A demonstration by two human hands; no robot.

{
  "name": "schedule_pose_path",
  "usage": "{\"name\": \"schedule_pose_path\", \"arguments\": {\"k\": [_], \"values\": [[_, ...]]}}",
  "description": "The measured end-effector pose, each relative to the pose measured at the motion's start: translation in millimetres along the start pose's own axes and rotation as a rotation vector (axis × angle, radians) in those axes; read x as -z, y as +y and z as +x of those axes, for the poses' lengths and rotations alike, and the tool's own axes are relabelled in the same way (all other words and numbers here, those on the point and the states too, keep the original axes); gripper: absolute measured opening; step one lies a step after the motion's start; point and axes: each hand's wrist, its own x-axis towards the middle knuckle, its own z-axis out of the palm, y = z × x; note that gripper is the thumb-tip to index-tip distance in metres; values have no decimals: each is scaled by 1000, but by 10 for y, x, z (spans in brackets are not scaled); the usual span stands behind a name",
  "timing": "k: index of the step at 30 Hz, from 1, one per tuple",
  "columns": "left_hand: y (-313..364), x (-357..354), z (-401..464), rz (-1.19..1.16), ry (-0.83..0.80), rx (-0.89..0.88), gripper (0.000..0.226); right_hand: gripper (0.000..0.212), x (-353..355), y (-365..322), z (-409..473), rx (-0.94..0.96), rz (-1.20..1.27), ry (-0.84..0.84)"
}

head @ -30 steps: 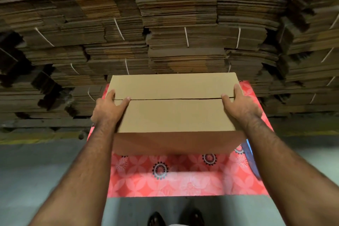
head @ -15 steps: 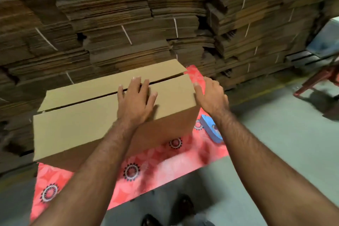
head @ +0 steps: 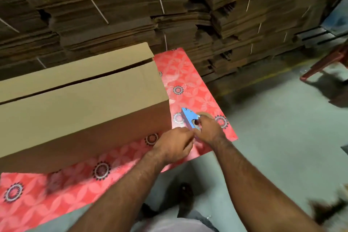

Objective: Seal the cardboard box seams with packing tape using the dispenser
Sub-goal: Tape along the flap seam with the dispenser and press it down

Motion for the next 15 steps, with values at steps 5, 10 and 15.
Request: {"name": "schedule_pose_path", "arguments": {"k": [5,10,15], "values": [[13,-114,50,-51,-59,203,35,70,-288,-79,165,-73,-30,-57],[0,-84,119,-140,27,258,27,79,-267,-58,252,-60,15,-63],[33,103,259,-123,149,213,38,84,154,-13,289,-26,396,-8]]}}
